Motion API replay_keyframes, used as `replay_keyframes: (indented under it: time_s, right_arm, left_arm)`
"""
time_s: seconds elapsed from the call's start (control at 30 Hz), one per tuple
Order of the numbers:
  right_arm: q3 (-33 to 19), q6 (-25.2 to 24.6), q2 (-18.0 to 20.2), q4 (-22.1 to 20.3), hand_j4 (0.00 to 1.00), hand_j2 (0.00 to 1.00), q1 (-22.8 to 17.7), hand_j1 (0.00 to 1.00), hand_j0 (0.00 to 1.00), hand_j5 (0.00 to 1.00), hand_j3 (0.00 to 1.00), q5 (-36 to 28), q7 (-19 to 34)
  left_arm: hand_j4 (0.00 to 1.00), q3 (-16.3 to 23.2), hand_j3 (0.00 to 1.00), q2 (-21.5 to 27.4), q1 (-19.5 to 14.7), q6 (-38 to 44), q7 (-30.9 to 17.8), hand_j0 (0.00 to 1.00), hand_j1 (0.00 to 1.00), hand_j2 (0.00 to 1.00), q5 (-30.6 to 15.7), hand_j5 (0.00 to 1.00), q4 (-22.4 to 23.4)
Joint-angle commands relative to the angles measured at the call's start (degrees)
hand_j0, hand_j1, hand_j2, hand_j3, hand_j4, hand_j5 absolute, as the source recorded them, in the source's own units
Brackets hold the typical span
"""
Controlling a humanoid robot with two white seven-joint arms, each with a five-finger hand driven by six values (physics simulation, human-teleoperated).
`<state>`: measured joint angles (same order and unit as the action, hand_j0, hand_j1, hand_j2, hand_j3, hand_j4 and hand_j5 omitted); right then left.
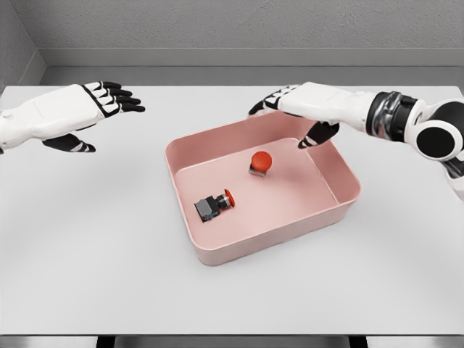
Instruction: Put the industrial switch in the basket with both arms
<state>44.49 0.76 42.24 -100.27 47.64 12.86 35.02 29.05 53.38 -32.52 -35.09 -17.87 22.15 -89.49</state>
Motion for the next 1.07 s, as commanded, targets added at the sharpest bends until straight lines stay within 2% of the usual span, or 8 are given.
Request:
replay_keyframes:
  time_s: [0.0, 0.03, 0.17, 0.3, 0.4, 0.47, 0.63, 1.03]
  right_arm:
    - [-1.24, 0.03, 2.14, 0.08, 1.00, 1.00, 0.00, 1.00, 1.00, 1.00, 1.00, -0.03, -0.02]
    - [-4.14, 0.21, 3.55, 0.08, 1.00, 1.00, -0.17, 1.00, 1.00, 1.00, 1.00, -0.03, -0.02]
    - [-9.94, 1.00, 10.05, -0.01, 1.00, 1.00, -1.84, 1.00, 1.00, 1.00, 1.00, -0.12, -0.02]
    - [-18.11, 1.17, 14.45, 0.08, 1.00, 1.00, -11.24, 1.00, 1.00, 1.00, 1.00, -0.03, -0.02]
    - [-22.42, 5.92, 16.47, 0.08, 1.00, 1.00, -16.78, 1.00, 1.00, 1.00, 1.00, -0.03, -0.02]
    - [-22.51, 8.64, 16.74, 0.08, 1.00, 1.00, -18.37, 1.00, 1.00, 1.00, 1.00, -0.03, -0.02]
    - [-21.72, 9.17, 16.65, -0.10, 1.00, 1.00, -20.48, 1.00, 1.00, 1.00, 1.00, -0.12, -0.02]
    - [-21.90, 9.17, 16.65, -0.10, 1.00, 1.00, -20.48, 1.00, 1.00, 1.00, 1.00, -0.12, -0.02]
  left_arm:
    - [1.00, -0.05, 1.00, -0.03, 0.00, 0.09, 0.03, 1.00, 1.00, 1.00, -0.36, 1.00, 0.02]
    - [1.00, -0.05, 1.00, 0.06, 0.00, 0.09, 0.03, 1.00, 1.00, 1.00, -0.36, 1.00, 0.02]
    - [1.00, -0.05, 1.00, 0.32, 0.09, 0.09, 0.03, 1.00, 1.00, 1.00, -0.45, 1.00, -0.15]
    - [1.00, 0.13, 1.00, 0.85, 0.35, 0.09, -0.06, 1.00, 1.00, 1.00, -0.53, 1.00, -0.51]
    - [1.00, 0.22, 1.00, 0.94, 0.62, 0.09, -0.06, 1.00, 1.00, 1.00, -0.53, 1.00, -0.68]
    - [1.00, 0.13, 1.00, 1.11, 0.70, 0.09, -0.06, 1.00, 1.00, 1.00, -0.45, 1.00, -0.59]
    - [1.00, -0.05, 1.00, 1.64, 0.79, 0.09, -0.06, 1.00, 1.00, 1.00, -0.45, 1.00, -0.59]
    - [1.00, -0.14, 1.00, 1.64, 0.97, 0.09, -1.55, 1.00, 1.00, 1.00, -0.62, 1.00, -0.59]
